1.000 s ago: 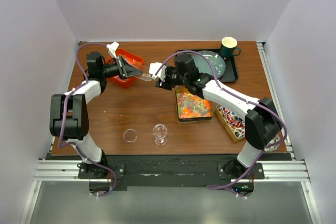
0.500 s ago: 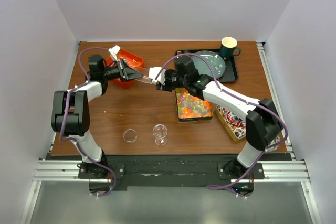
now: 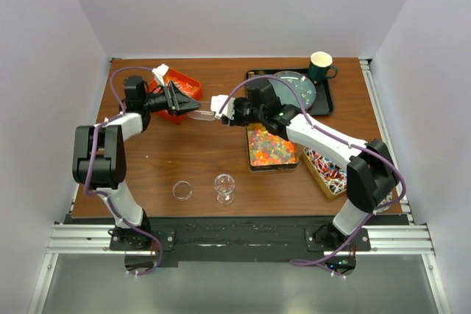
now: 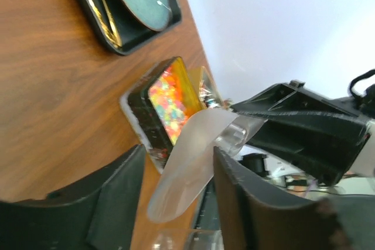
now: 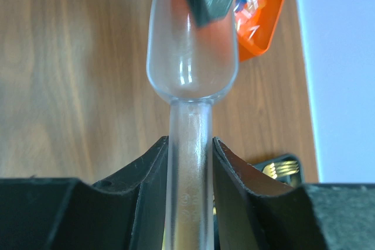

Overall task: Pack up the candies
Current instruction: Pick up the spatula from the center of the board, then scoop the fake candies from the storage box.

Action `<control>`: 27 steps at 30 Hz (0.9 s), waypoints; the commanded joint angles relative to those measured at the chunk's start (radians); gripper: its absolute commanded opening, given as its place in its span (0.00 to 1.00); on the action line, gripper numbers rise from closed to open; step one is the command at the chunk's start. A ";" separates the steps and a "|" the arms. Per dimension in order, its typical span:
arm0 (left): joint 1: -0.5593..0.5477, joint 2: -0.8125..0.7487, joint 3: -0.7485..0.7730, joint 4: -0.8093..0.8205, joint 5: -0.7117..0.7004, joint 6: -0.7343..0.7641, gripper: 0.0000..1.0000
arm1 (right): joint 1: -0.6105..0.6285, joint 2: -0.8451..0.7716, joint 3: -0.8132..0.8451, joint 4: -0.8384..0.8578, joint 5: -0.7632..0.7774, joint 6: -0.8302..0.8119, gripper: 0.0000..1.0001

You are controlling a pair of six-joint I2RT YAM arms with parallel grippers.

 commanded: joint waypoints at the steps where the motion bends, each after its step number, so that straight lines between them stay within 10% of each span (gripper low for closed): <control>1: 0.034 -0.024 0.116 -0.134 -0.027 0.233 0.58 | -0.076 -0.058 0.136 -0.162 -0.020 0.021 0.00; 19: -0.175 -0.091 0.175 -0.751 -0.213 1.203 0.60 | -0.372 -0.016 0.428 -1.070 0.062 -0.337 0.00; 27: -0.270 -0.083 0.086 -0.667 -0.190 1.190 0.57 | -0.374 0.057 0.467 -1.219 0.259 -0.552 0.00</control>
